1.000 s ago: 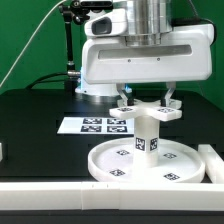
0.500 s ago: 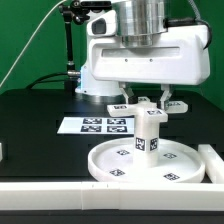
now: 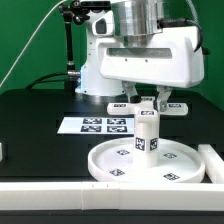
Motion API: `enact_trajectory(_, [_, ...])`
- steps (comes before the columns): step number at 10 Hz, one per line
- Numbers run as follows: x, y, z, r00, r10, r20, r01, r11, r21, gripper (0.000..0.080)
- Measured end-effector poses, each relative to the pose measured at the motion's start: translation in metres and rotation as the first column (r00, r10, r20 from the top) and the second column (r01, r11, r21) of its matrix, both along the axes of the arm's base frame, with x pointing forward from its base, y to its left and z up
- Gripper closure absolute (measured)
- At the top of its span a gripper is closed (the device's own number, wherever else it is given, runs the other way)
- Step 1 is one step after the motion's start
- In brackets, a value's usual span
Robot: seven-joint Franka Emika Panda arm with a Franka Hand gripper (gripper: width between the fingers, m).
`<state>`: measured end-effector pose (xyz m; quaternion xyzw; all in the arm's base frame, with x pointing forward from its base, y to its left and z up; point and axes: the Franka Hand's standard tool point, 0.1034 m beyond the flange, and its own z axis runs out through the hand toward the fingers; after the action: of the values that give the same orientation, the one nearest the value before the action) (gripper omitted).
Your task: Assemble round table
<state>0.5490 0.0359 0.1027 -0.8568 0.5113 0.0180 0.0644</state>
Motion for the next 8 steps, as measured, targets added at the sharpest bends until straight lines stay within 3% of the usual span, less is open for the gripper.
enact_trajectory(3, [0.0028,-0.0008,0.0005,0.962,-0.271,-0.017,0.272,0.962,0.032,0.0356])
enact_trajectory(8, [0.0034,-0.001,0.0004,0.862,-0.503,-0.057,0.506,0.861,0.046,0.0356])
